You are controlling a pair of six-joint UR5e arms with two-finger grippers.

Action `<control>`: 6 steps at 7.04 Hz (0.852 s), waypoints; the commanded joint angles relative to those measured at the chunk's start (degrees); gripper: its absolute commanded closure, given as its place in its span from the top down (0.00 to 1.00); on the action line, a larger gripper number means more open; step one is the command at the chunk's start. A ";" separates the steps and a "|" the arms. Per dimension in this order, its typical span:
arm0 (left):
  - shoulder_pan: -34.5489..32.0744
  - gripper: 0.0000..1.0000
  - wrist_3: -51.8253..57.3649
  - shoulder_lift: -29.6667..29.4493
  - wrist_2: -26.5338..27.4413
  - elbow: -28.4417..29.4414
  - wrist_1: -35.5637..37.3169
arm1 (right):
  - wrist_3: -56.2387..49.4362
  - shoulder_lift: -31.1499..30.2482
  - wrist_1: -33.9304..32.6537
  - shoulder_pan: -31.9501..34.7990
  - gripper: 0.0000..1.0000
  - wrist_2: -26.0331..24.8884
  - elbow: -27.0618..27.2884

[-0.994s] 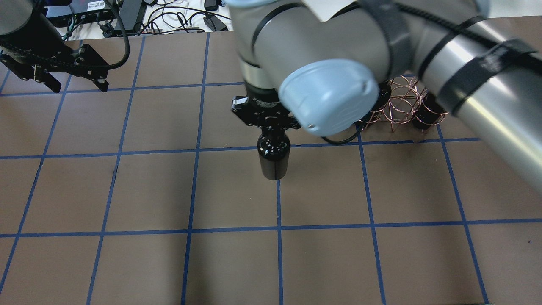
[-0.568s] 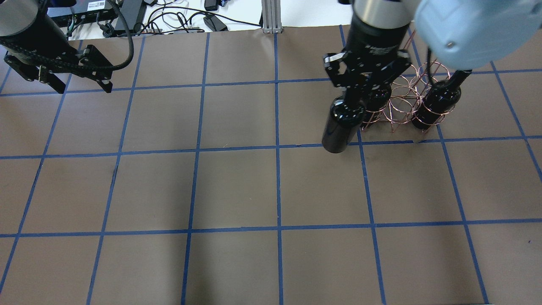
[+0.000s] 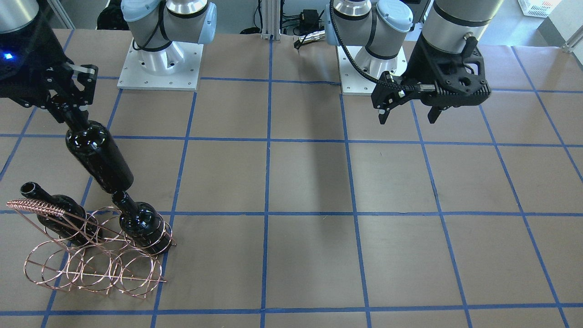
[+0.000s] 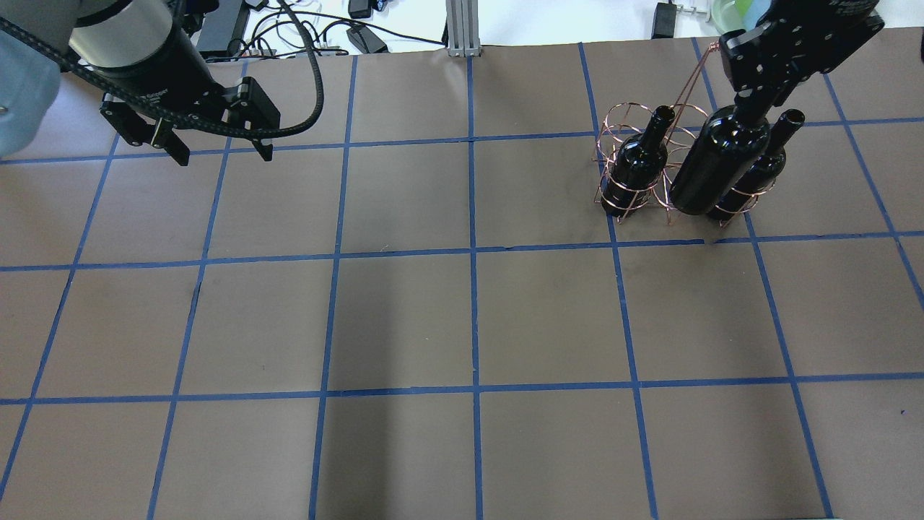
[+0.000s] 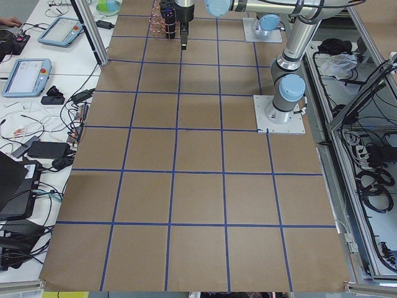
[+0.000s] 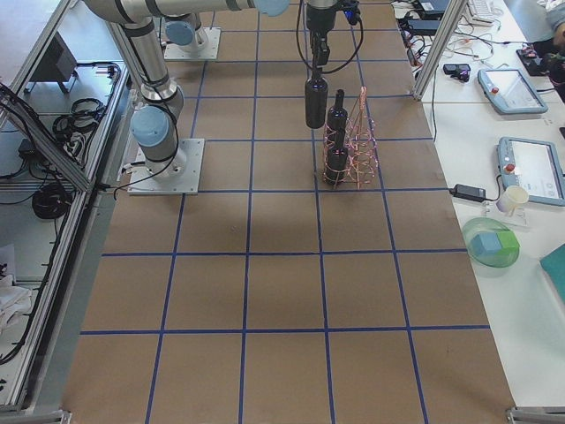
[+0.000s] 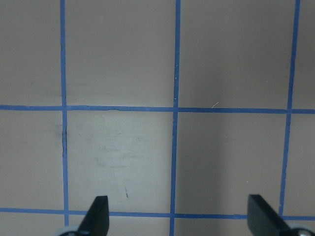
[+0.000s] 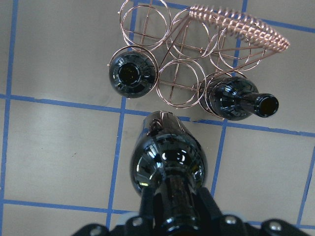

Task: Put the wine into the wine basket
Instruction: 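Carry the bottle with the right gripper to the copper wire basket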

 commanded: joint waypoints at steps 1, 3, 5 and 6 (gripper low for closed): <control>-1.09 1.00 -0.07 0.95 0.37 0.04 -1.42 | -1.30 5.01 -0.33 -0.78 0.01 0.42 -5.29; -1.09 1.00 0.02 1.04 0.46 0.04 -1.77 | -1.39 7.66 -4.00 -0.78 0.01 0.43 -5.66; -1.00 1.00 0.02 0.95 0.46 -0.14 -1.86 | -3.41 9.16 -6.22 -0.87 0.01 0.34 -5.49; -1.00 1.00 0.02 0.87 0.46 -0.14 -1.86 | -3.41 9.34 -6.22 -0.87 0.01 0.16 -5.05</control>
